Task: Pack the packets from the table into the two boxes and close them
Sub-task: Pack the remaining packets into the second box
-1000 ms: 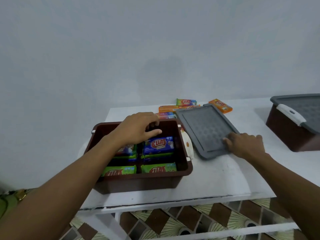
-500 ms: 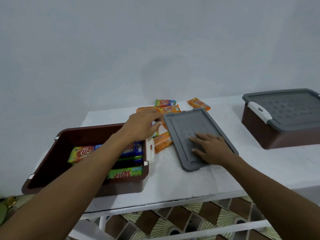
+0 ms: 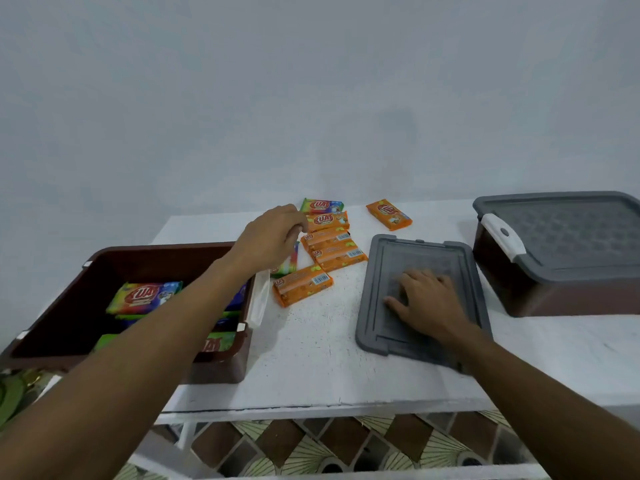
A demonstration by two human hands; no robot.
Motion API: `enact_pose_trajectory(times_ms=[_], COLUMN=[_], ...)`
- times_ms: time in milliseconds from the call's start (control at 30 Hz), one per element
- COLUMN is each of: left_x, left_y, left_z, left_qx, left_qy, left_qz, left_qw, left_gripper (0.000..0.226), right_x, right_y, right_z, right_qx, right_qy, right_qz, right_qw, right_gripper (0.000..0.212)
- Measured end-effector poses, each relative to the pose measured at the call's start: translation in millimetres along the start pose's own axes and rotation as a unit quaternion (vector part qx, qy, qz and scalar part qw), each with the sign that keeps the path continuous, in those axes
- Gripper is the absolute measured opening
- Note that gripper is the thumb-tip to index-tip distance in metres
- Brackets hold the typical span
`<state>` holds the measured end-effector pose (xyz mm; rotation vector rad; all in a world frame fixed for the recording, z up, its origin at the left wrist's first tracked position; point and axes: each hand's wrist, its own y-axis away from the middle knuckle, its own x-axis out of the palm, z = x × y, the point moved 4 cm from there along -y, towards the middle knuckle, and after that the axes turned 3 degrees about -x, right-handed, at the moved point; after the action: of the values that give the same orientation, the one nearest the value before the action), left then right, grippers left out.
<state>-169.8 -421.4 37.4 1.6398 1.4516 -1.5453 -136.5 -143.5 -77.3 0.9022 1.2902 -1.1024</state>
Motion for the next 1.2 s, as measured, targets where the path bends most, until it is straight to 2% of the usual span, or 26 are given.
enact_pose_trajectory(times_ms=[133, 333, 467, 633, 867, 1000, 1067, 1200], left_x=[-11, -24, -19, -5, 29, 61, 77, 98], left_y=[-6, -18, -33, -57, -102, -121, -129, -142], left_z=[7, 33, 56, 83, 110, 98, 89, 75], left_qx=[-0.004, -0.025, -0.035, -0.037, -0.022, 0.044, 0.075, 0.088], left_qy=[0.016, 0.032, 0.029, 0.023, -0.011, -0.048, -0.083, -0.113], left_qz=[-0.011, -0.022, 0.001, 0.056, 0.198, 0.311, 0.354, 0.382], left_qw=[1.000, 0.999, 0.999, 0.997, 0.980, 0.948, 0.929, 0.913], left_gripper=[0.023, 0.025, 0.025, 0.020, 0.015, 0.025, 0.035, 0.054], right_x=[-3, -4, -2, -2, -1, -9, -16, -23], right_y=[-12, -39, -65, -98, -145, -149, -152, -158], right_z=[4, 22, 34, 50, 56, 56, 52, 29], right_qx=[-0.017, -0.056, -0.078, -0.119, -0.190, -0.265, -0.236, -0.080], right_qy=[-0.023, -0.062, -0.082, -0.077, -0.054, 0.008, -0.022, -0.176], right_qz=[-0.018, -0.024, -0.017, 0.005, 0.078, 0.058, 0.033, -0.043], right_qw=[0.999, 0.996, 0.993, 0.990, 0.977, 0.963, 0.971, 0.980], right_gripper=[0.032, 0.030, 0.032, 0.032, 0.058, 0.041, 0.033, 0.028])
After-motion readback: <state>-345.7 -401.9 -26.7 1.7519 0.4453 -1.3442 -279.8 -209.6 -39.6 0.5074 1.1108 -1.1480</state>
